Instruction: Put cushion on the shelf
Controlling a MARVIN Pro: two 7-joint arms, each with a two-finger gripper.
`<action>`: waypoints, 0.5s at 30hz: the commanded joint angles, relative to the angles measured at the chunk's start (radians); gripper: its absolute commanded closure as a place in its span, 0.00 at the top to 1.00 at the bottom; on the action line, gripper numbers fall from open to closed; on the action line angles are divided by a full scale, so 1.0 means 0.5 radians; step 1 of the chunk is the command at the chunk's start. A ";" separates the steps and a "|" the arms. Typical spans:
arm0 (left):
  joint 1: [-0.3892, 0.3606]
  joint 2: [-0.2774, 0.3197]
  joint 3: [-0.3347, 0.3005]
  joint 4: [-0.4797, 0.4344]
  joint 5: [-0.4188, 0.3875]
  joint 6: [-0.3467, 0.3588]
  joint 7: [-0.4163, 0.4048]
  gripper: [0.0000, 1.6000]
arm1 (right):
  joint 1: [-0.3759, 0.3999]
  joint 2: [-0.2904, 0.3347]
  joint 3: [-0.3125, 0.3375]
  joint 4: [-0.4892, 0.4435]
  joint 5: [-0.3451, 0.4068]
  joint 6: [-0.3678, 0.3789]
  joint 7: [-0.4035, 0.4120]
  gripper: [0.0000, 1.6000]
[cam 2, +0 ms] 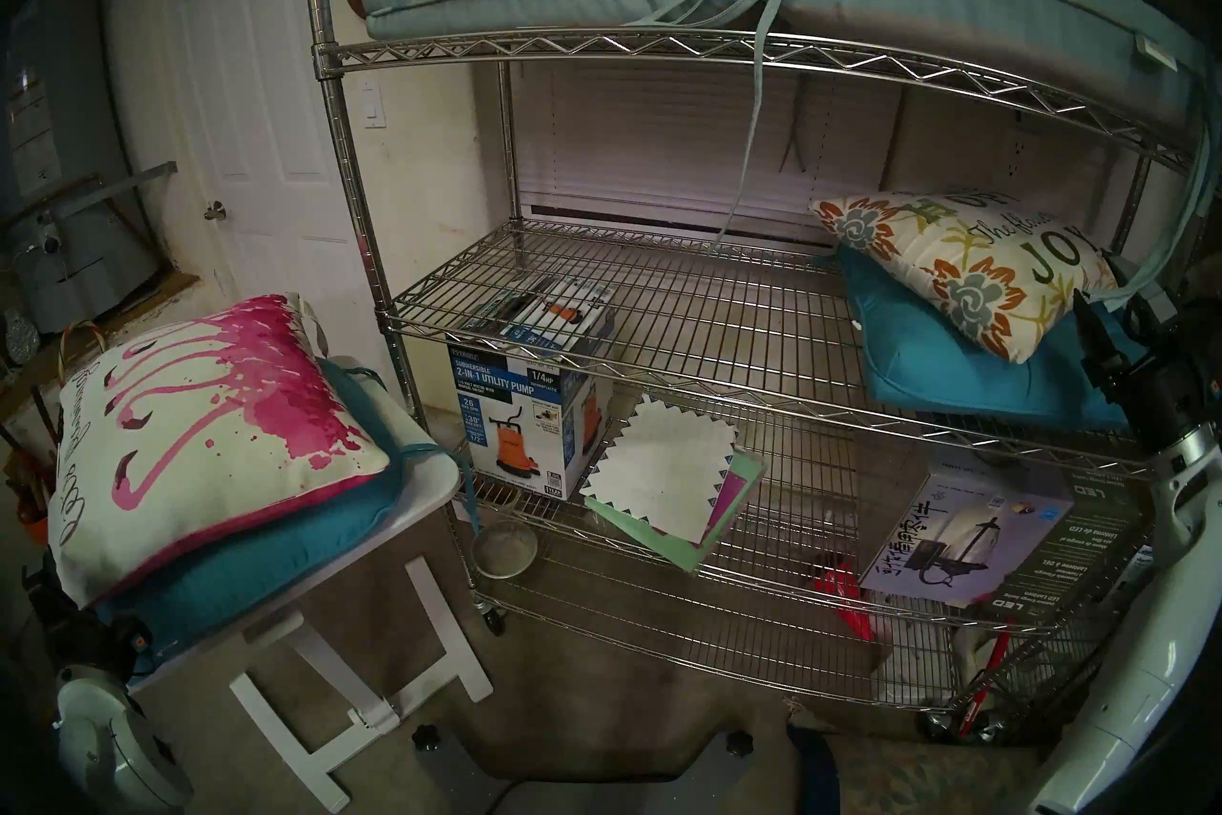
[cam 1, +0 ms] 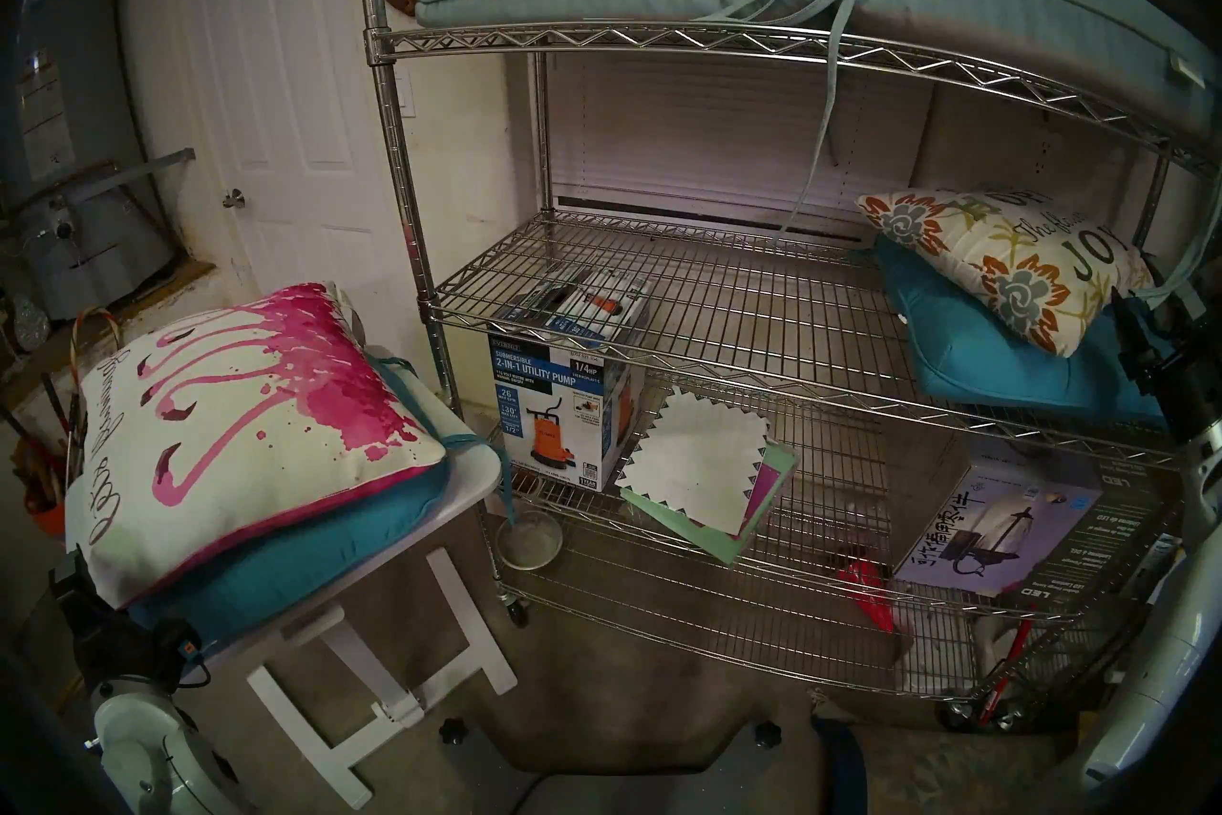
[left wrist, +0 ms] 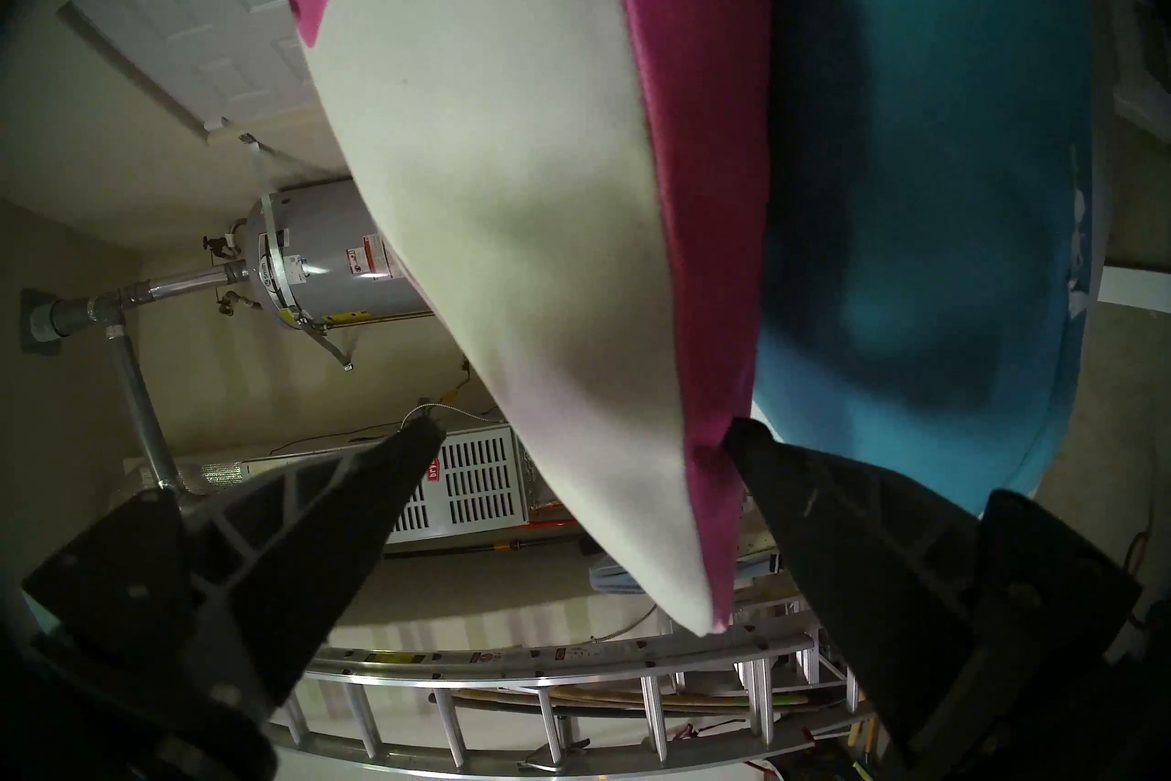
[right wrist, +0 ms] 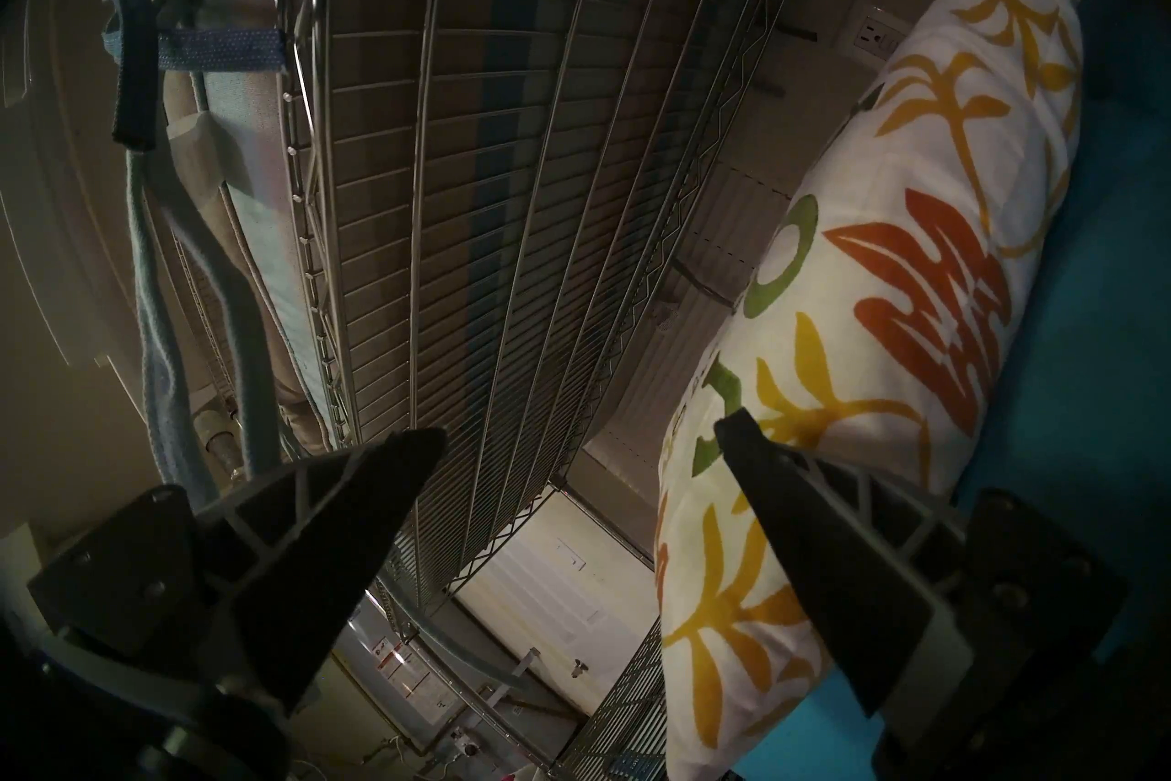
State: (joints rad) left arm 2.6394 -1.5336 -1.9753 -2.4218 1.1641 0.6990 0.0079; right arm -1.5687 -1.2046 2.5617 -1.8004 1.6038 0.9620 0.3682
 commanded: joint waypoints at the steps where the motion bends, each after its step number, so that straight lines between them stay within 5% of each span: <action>1: 0.014 0.021 -0.055 -0.043 -0.019 -0.034 0.002 1.00 | -0.004 0.023 -0.002 -0.037 0.030 -0.004 0.006 1.00; 15: -0.267 0.269 -0.177 0.077 -0.019 -0.068 -0.230 1.00 | -0.009 0.026 -0.004 -0.037 0.036 -0.004 0.004 1.00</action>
State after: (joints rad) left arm 2.5830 -1.4767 -2.0301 -2.4077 1.1403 0.6668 -0.0769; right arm -1.5720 -1.2028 2.5614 -1.8013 1.6096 0.9620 0.3671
